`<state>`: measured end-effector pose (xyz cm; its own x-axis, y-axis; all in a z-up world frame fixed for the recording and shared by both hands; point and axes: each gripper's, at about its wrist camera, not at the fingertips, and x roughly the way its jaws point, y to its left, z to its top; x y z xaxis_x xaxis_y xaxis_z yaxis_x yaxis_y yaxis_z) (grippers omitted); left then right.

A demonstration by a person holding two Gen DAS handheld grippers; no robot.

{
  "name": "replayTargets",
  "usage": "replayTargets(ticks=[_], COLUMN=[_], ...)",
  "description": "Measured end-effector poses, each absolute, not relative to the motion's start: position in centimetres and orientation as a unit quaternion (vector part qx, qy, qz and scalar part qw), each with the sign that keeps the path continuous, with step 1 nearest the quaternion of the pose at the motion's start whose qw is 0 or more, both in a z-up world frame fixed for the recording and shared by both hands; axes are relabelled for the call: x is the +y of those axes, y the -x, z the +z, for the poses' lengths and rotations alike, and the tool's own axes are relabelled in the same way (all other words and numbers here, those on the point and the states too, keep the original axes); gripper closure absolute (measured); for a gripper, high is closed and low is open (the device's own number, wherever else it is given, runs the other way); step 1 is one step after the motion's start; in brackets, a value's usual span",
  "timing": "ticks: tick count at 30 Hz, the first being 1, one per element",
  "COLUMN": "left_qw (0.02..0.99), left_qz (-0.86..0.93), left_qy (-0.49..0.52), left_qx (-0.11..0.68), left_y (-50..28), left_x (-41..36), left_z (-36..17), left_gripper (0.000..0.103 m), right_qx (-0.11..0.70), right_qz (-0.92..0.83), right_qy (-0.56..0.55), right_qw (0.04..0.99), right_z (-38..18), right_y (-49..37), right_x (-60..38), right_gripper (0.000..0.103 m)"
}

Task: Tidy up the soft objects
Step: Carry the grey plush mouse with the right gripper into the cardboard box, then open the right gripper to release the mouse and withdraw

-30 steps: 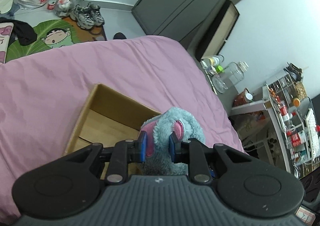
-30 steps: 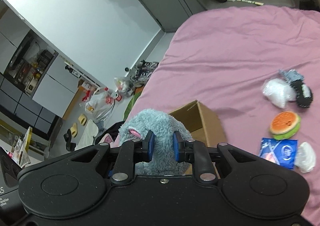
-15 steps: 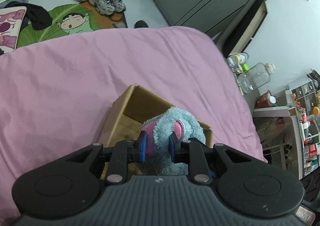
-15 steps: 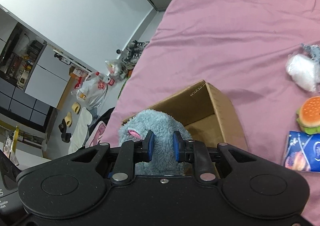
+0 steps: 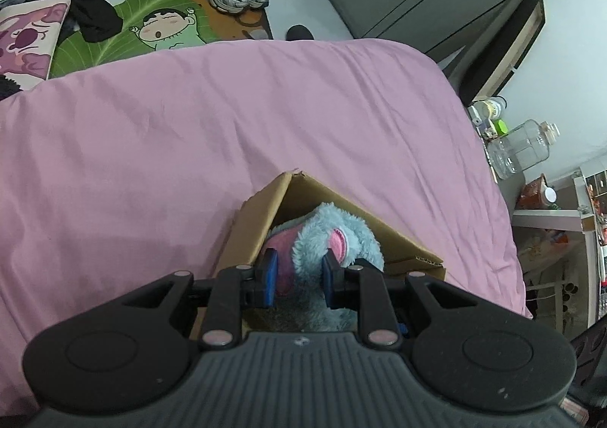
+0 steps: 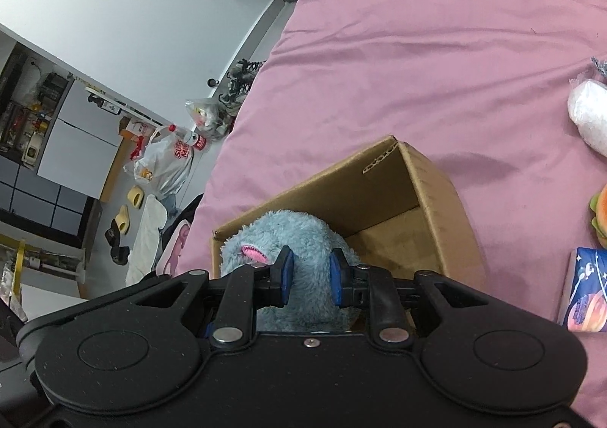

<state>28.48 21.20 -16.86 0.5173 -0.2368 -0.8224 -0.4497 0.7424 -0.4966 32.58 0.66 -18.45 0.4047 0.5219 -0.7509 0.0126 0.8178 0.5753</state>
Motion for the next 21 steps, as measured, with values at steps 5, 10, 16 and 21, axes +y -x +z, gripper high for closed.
replayTargets(ticks=[5, 10, 16, 21], left_qw=[0.796, 0.794, 0.803, 0.814], left_qz=[0.071, 0.077, 0.085, 0.096], left_qy=[0.350, 0.353, 0.337, 0.319], left_qx=[0.488, 0.489, 0.484, 0.475], left_y=[-28.5, -27.7, -26.6, -25.7], left_x=[21.1, 21.2, 20.7, 19.9], left_z=[-16.5, -16.0, -14.6, -13.1], left_gripper=[0.077, 0.074, 0.068, 0.046], right_qx=[0.521, 0.512, 0.492, 0.478], right_qz=[0.163, 0.170, 0.177, 0.179], right_qy=[-0.261, -0.263, -0.256, -0.245], right_qw=[0.796, 0.800, 0.813, 0.824], right_z=[-18.1, -17.1, -15.1, -13.8], right_y=[-32.0, -31.3, -30.1, -29.2], right_x=[0.7, 0.0, -1.4, -2.9], right_gripper=[0.078, 0.076, 0.062, 0.056])
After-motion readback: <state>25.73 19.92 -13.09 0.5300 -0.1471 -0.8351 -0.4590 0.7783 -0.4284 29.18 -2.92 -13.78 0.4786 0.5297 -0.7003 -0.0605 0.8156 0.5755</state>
